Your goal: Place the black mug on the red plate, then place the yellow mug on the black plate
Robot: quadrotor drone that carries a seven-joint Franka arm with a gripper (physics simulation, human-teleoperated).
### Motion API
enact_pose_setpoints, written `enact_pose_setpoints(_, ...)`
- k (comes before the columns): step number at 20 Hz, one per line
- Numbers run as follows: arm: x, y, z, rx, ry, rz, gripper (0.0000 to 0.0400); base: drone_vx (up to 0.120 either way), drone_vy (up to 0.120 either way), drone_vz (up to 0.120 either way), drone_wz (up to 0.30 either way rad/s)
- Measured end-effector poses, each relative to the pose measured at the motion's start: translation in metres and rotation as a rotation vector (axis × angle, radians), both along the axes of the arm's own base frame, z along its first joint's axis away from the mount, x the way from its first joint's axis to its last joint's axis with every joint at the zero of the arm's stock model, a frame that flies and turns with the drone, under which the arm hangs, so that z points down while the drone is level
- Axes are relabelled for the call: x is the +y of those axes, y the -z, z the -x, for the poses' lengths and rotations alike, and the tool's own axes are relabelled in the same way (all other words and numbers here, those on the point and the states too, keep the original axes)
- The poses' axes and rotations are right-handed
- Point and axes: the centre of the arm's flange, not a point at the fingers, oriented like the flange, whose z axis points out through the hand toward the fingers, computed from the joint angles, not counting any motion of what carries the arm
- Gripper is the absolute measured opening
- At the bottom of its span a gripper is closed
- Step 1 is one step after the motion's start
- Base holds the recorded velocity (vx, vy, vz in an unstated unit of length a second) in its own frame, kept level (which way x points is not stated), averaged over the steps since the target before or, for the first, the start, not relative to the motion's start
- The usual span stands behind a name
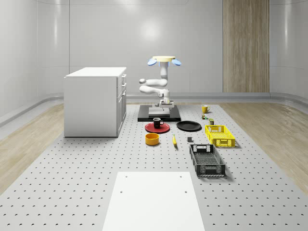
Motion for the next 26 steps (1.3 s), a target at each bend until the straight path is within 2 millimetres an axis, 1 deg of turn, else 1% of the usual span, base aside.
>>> enact_pose_setpoints(26,0.0,0.0,0.0,0.0,0.0,0.0,0.04,-0.12,0.12,0.0,0.0)
